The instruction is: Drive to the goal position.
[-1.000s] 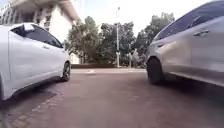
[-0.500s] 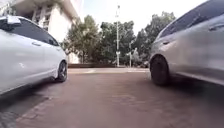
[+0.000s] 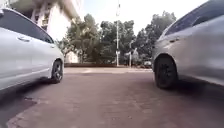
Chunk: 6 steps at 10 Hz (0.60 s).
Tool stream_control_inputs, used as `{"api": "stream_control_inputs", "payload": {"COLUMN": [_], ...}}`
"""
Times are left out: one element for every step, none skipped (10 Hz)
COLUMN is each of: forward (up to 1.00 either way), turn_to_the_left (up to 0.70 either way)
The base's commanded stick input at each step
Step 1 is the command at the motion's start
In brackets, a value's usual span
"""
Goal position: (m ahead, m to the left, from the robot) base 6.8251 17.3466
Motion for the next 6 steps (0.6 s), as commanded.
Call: {"api": "stream_control_inputs", "payload": {"forward": [0.70,0.70,0.70,0.70,0.70,0.70], "turn_to_the_left": [0.00,0.00,0.00,0.00,0.00,0.00]}}
